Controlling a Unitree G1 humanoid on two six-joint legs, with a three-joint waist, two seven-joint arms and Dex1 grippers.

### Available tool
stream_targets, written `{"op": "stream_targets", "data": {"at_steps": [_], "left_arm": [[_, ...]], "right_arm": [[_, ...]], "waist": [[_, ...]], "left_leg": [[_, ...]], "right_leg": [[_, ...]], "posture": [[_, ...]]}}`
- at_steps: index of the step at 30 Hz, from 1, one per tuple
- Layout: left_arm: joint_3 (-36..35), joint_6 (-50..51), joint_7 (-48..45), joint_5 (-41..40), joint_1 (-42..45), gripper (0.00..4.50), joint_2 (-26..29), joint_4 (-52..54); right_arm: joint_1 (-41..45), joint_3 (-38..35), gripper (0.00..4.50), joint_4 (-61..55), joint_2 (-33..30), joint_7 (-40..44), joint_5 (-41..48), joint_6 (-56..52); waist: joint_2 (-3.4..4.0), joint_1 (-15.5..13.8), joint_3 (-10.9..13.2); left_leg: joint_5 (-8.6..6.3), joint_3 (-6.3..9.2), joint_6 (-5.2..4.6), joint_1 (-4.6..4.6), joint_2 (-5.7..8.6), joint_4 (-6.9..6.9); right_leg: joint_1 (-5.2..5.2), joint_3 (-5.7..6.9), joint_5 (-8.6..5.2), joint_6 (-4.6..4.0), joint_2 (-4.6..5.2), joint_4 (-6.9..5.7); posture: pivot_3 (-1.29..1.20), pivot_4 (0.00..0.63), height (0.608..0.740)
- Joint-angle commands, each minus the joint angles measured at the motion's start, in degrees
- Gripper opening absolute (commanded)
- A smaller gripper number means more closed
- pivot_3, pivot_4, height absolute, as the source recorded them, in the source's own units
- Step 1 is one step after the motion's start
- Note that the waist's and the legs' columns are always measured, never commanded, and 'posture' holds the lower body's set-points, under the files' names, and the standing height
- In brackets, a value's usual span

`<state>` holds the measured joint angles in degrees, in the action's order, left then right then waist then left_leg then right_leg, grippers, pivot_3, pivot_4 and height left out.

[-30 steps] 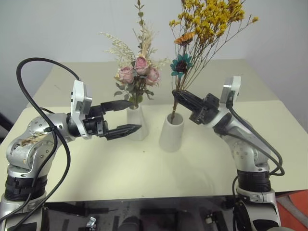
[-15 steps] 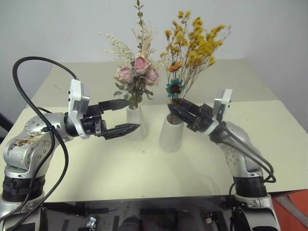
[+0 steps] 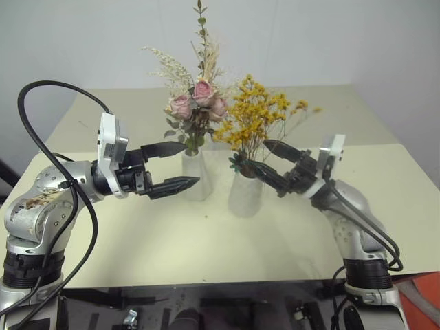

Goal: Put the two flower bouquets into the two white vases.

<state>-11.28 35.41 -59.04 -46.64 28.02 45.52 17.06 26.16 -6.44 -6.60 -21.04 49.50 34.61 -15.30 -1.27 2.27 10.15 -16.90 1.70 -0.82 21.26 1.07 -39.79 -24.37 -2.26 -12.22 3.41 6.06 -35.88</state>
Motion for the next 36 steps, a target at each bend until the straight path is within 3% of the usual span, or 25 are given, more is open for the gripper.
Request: {"op": "stream_targets", "data": {"at_steps": [1,14,22,28,36], "left_arm": [[-2.27,-0.25,0.13,-0.80,-0.37,4.50,0.94,1.70],[-9.93,-0.06,0.47,-3.42,-9.38,4.50,3.02,6.19],[-18.84,-0.64,-0.64,-6.22,-20.74,4.50,3.85,9.91],[-22.90,-2.56,-2.80,-4.44,-27.18,4.50,4.41,8.65],[-23.35,-2.87,-1.43,-4.84,-28.63,4.50,4.20,9.81]], "right_arm": [[-0.61,-4.10,4.47,-0.99,-3.00,1.77,1.97,1.09],[-1.49,-8.68,4.47,5.57,-18.10,11.71,1.80,-0.62],[-1.54,-8.95,4.47,11.12,-26.77,20.39,-0.22,0.86],[-0.21,-9.39,4.47,14.33,-29.08,23.46,-0.85,2.04],[-0.45,-9.82,4.47,14.29,-30.08,25.35,-0.51,1.81]], "waist": [[0.00,-0.02,0.00],[0.00,-0.03,0.00],[0.00,-0.02,0.00],[0.00,-0.14,0.00],[0.00,-0.21,0.00]], "left_leg": [[0.00,0.00,0.00,0.00,0.00,0.00],[-0.01,-0.06,-0.01,-0.03,-0.02,0.00],[-0.01,-0.08,-0.02,-0.08,-0.04,0.01],[-0.01,-0.12,-0.03,-0.12,-0.05,0.01],[-0.02,-0.10,-0.03,-0.11,-0.05,0.01]], "right_leg": [[0.00,0.00,0.00,0.00,0.00,0.01],[0.03,-0.04,0.00,0.00,0.00,0.06],[0.08,-0.04,-0.01,-0.01,0.01,0.09],[0.12,-0.04,-0.01,-0.02,0.01,0.09],[0.13,-0.04,-0.01,-0.02,0.02,0.11]], "posture": [[0.00,0.150,0.740],[0.00,0.150,0.740],[0.00,0.150,0.740],[0.00,0.150,0.740],[0.00,0.150,0.740]]}}
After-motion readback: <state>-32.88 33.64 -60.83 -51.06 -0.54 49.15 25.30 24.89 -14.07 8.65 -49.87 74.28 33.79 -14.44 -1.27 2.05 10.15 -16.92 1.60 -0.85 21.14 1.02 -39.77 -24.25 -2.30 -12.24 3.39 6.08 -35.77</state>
